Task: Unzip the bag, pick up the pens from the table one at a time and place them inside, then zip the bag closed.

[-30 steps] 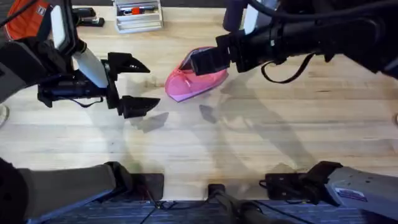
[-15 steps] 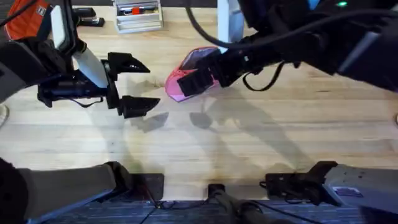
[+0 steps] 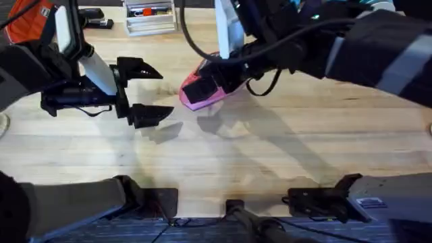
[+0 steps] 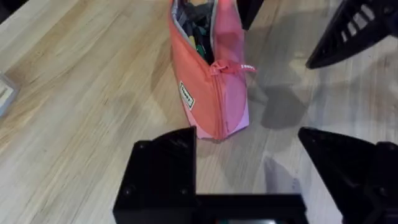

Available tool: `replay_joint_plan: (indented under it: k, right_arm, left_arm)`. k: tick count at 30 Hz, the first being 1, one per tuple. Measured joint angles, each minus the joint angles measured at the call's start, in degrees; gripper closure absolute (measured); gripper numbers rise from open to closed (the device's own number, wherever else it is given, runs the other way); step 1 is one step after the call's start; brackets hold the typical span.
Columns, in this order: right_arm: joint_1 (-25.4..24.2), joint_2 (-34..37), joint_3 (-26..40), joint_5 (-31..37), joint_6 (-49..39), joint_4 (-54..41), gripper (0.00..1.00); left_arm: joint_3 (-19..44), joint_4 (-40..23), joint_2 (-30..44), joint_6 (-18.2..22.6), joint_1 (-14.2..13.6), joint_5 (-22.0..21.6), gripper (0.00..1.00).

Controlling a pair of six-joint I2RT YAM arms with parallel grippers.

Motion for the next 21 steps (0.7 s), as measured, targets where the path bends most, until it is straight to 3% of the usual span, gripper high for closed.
replay_joint_plan:
  k: [21]
  right_arm:
    - [3.62,5.12,0.0,2.72,3.77,5.12,0.004]
  left_arm:
    - [0.0,0.01,0.0,0.0,0.0,0.0,0.007]
